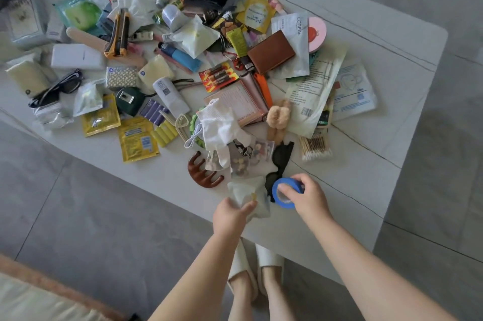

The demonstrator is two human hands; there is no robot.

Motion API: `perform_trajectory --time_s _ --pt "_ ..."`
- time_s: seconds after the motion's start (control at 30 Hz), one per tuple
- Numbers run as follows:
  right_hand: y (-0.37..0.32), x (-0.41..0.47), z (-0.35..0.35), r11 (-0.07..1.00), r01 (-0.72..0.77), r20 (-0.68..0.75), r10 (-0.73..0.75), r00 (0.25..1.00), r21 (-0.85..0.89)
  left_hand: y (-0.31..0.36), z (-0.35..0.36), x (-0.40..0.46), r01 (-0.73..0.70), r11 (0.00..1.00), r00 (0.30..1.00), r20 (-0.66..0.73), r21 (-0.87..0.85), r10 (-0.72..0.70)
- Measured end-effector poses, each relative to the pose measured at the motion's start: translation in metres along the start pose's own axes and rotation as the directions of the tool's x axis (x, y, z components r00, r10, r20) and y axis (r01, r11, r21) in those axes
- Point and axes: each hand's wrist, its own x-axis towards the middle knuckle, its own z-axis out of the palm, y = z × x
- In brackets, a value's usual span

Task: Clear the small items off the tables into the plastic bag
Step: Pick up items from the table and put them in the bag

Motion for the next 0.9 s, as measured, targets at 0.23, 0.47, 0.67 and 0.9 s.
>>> perform_trajectory --time_s 0.23,0.47,0.67,0.9 --pt "-0.036 0.018 0.021 0.997 -0.053 -0.182 0.063 0.981 0.058 -0.01 -0.018 -0.001 0.03 0.991 0.999 0.028 -0.133 -0.027" --pt "-0.045 0.024 0.045 0.951 -0.228 -0.265 0.28 0.923 0.211 -0.014 -0.032 -0.003 0.044 0.983 0.996 0.082 -0.176 -0.03" --pt "-0.041 0.015 0.032 0.935 -0.257 -0.108 0.289 0.951 0.246 -0.009 -0.039 -0.02 0.037 0.966 0.993 0.116 -0.255 -0.008" --pt "-0.068 -0.04 -0.009 0.921 -0.207 0.129 0.173 0.976 0.329 0.016 -0.071 -0.076 -0.008 0.917 0.997 0.064 -0.399 0.037"
